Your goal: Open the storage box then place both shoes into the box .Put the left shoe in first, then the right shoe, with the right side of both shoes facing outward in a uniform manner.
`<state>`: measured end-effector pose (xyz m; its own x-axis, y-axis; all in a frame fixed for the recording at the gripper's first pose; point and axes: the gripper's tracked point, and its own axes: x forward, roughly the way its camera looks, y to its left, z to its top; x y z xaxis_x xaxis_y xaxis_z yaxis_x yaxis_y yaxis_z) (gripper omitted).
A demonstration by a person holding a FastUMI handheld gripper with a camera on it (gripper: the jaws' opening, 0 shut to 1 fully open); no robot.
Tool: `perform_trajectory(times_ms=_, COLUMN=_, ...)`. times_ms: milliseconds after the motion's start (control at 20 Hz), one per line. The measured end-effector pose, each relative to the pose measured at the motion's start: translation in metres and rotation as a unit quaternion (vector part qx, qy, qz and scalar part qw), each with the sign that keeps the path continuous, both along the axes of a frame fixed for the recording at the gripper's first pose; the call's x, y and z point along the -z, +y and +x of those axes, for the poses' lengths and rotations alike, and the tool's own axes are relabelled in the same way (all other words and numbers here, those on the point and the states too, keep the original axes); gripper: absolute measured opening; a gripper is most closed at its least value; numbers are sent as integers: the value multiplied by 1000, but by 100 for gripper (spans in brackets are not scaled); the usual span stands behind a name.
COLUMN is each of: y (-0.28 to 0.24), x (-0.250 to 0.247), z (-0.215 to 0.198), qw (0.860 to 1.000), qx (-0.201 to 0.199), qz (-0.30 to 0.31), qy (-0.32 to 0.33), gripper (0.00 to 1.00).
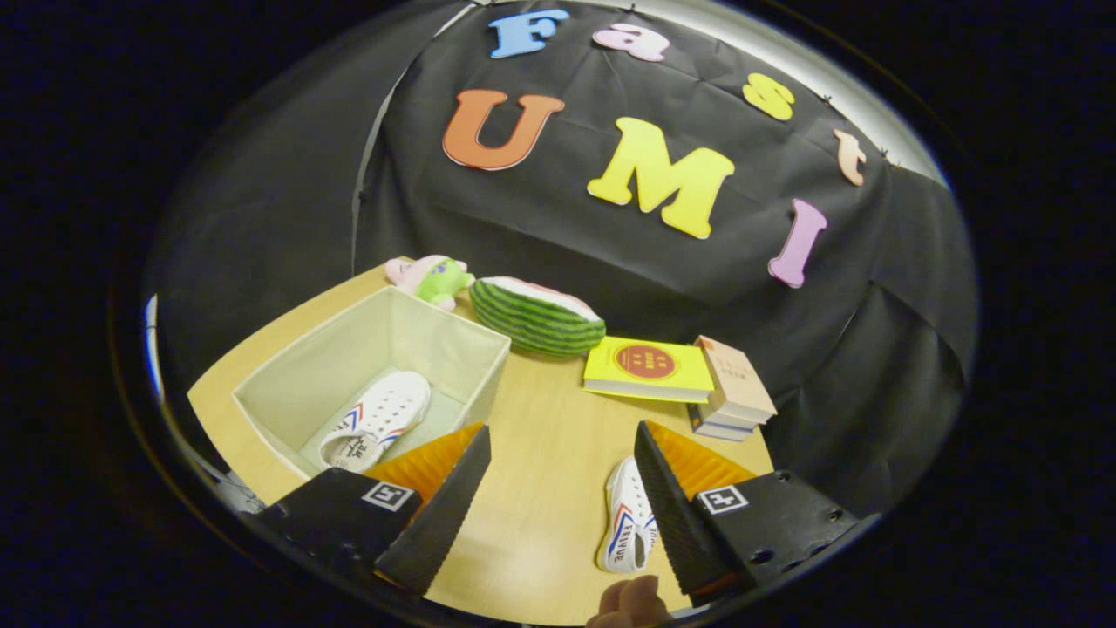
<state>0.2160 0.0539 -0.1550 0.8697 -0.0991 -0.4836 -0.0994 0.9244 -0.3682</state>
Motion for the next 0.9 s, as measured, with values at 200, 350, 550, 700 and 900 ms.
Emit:
perform_trajectory(times_ms=200, y=-59, x=9, z=-6, qw=999, qx=40, qz=20, qy=29, gripper=100)
perform_trajectory(times_ms=350, y=-98, x=21, z=-9, qw=997, qx=57, qz=7, qy=43, gripper=100)
perform_trajectory(times_ms=550, y=-147, x=46, z=-12, qw=995, qx=67, qz=-43, qy=67, gripper=100)
perform_trajectory(times_ms=700, y=-185, x=76, z=-13, qw=990, qx=91, qz=-59, qy=92, gripper=100)
perform_trajectory(times_ms=900, y=-221, x=117, z=-19, qw=982, qx=119, qz=-50, qy=137, gripper=100)
